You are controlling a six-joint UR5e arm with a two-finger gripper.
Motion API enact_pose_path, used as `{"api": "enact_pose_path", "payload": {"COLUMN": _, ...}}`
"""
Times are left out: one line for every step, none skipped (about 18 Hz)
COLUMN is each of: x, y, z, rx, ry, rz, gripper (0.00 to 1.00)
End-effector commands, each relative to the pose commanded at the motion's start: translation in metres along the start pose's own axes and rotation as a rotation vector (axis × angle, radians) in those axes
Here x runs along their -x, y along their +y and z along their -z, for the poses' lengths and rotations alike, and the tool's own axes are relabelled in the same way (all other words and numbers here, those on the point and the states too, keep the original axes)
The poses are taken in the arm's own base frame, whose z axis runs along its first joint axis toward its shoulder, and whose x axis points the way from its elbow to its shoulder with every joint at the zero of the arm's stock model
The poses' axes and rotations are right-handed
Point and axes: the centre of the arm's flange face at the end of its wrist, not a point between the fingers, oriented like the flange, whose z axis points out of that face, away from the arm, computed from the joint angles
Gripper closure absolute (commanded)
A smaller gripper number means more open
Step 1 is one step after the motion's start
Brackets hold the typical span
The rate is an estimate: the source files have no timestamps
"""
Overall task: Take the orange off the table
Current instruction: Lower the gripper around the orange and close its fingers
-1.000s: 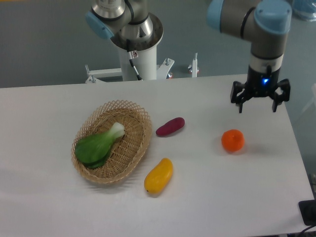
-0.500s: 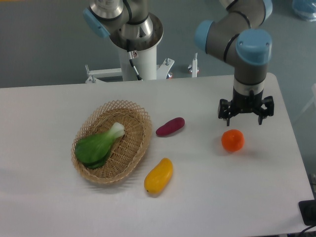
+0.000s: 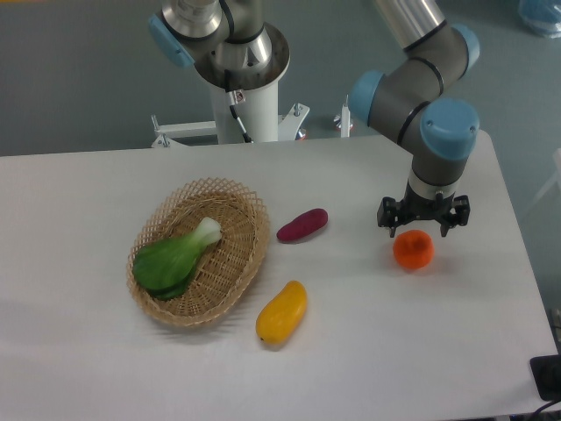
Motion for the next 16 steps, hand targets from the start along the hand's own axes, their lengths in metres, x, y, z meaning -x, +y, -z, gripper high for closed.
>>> {"api": "enact_pose_path", "payload": {"x": 0.004, "y": 0.001, "z": -0.007, "rx": 0.005, "ry": 0.006, "rz": 0.011, "gripper": 0.0}}
{"api": "enact_pose_path", "payload": {"x": 0.01, "y": 0.002, "z": -0.008, "rx": -0.007, "ry": -0.004, "rz": 0.023, "gripper": 0.0}}
{"api": "enact_pose_path", "payload": {"x": 0.01, "y": 0.002, "z": -0.011, "rx": -0.012, "ry": -0.001, "rz": 0.026, "gripper": 0.0}}
{"api": "enact_pose_path", "payload": {"x": 0.012, "y": -0.001, "z": -0.012, "rx": -0.021, "ry": -0.001, "rz": 0.034, "gripper": 0.0}}
{"api": "enact_pose_path", "payload": {"x": 0.014, "y": -0.001, "z": -0.011, "rx": -0.025, "ry": -0.003, "rz": 0.046, "gripper": 0.0}}
{"api": "enact_pose_path", "payload": {"x": 0.017, "y": -0.001, "z": -0.01, "rx": -0.028, "ry": -0.004, "rz": 0.052, "gripper": 0.0}}
{"api": "enact_pose_path", "payload": {"x": 0.019, "y": 0.0, "z": -0.01, "rx": -0.037, "ry": 0.0, "rz": 0.058, "gripper": 0.0}}
{"api": "enact_pose_path", "payload": {"x": 0.022, "y": -0.001, "z": -0.01, "rx": -0.043, "ry": 0.002, "rz": 0.064, "gripper": 0.0}}
{"api": "enact_pose_path", "payload": {"x": 0.022, "y": -0.002, "z": -0.012, "rx": -0.046, "ry": 0.001, "rz": 0.073, "gripper": 0.0}}
{"api": "enact_pose_path", "payload": {"x": 0.022, "y": -0.003, "z": -0.012, "rx": -0.051, "ry": -0.003, "rz": 0.084, "gripper": 0.0}}
{"api": "enact_pose_path", "payload": {"x": 0.021, "y": -0.004, "z": -0.015, "rx": -0.052, "ry": -0.004, "rz": 0.084, "gripper": 0.0}}
{"api": "enact_pose_path", "payload": {"x": 0.02, "y": -0.006, "z": -0.019, "rx": -0.051, "ry": -0.002, "rz": 0.081, "gripper": 0.0}}
{"api": "enact_pose_path", "payload": {"x": 0.018, "y": -0.006, "z": -0.021, "rx": -0.05, "ry": -0.001, "rz": 0.079, "gripper": 0.0}}
{"api": "enact_pose_path", "payload": {"x": 0.016, "y": -0.005, "z": -0.023, "rx": -0.047, "ry": 0.002, "rz": 0.081, "gripper": 0.0}}
{"api": "enact_pose_path", "payload": {"x": 0.015, "y": -0.005, "z": -0.024, "rx": -0.046, "ry": 0.003, "rz": 0.079, "gripper": 0.0}}
{"api": "enact_pose_path", "payload": {"x": 0.015, "y": -0.005, "z": -0.022, "rx": -0.048, "ry": 0.001, "rz": 0.079, "gripper": 0.0}}
